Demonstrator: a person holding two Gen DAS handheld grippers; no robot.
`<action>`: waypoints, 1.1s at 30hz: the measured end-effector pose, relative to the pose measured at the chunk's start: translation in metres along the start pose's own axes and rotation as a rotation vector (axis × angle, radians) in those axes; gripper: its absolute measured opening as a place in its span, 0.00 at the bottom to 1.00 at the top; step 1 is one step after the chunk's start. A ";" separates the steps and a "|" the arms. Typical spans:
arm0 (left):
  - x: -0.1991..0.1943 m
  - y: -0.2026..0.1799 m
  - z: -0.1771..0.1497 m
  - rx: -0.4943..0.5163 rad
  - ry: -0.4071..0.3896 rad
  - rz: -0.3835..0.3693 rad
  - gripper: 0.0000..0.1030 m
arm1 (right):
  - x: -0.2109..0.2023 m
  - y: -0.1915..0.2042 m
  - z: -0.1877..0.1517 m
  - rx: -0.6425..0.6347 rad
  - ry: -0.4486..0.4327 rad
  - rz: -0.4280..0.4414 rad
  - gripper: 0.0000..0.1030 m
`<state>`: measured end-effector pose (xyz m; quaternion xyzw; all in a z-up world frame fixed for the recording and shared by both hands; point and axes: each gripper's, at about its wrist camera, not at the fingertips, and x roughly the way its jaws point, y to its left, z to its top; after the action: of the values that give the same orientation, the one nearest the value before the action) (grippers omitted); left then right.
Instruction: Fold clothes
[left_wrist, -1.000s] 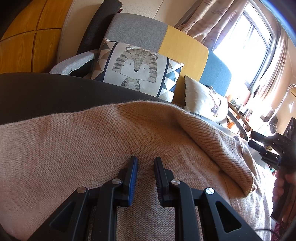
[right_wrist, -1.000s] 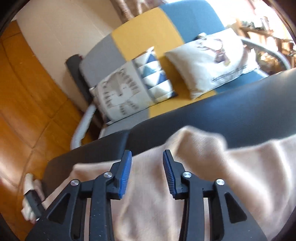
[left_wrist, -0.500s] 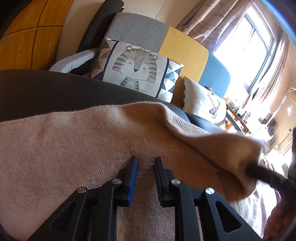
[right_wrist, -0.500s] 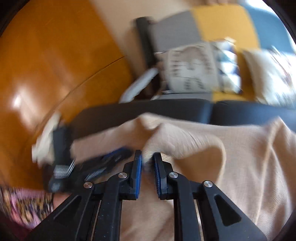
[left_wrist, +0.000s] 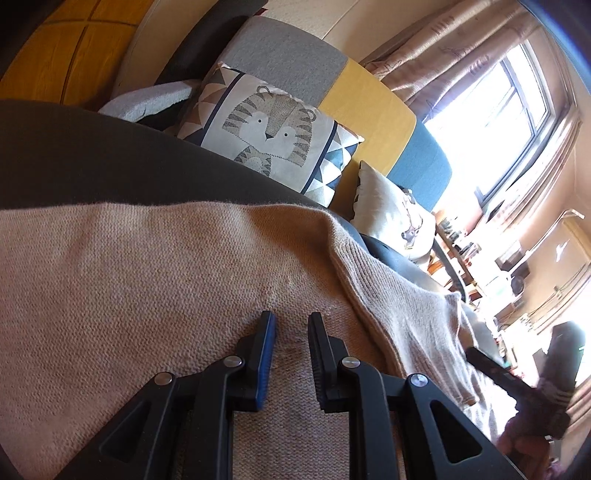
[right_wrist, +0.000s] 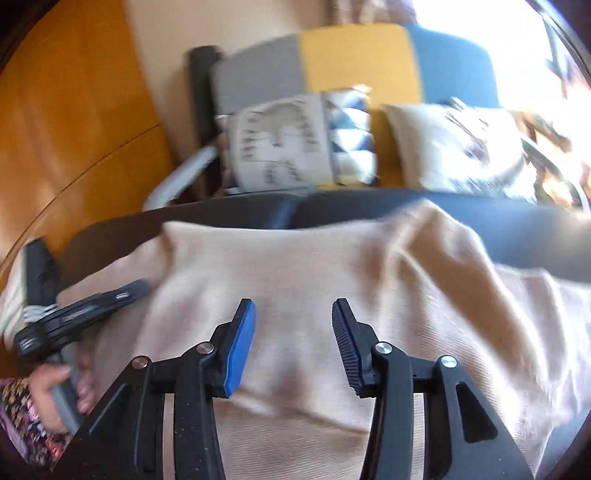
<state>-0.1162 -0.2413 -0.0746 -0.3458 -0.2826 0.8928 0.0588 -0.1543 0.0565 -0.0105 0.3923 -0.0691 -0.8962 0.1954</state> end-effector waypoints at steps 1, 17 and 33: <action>0.000 0.000 0.001 -0.005 0.005 -0.001 0.17 | 0.006 -0.012 -0.004 0.045 0.023 0.012 0.45; 0.026 -0.051 0.003 -0.187 0.325 -0.131 0.32 | -0.017 -0.088 -0.031 0.424 -0.125 0.332 0.45; 0.026 -0.075 -0.002 -0.016 0.398 -0.052 0.15 | -0.018 -0.070 -0.028 0.358 0.106 0.363 0.45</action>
<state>-0.1411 -0.1700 -0.0503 -0.5086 -0.2815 0.8026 0.1339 -0.1432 0.1283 -0.0366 0.4481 -0.2857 -0.7981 0.2838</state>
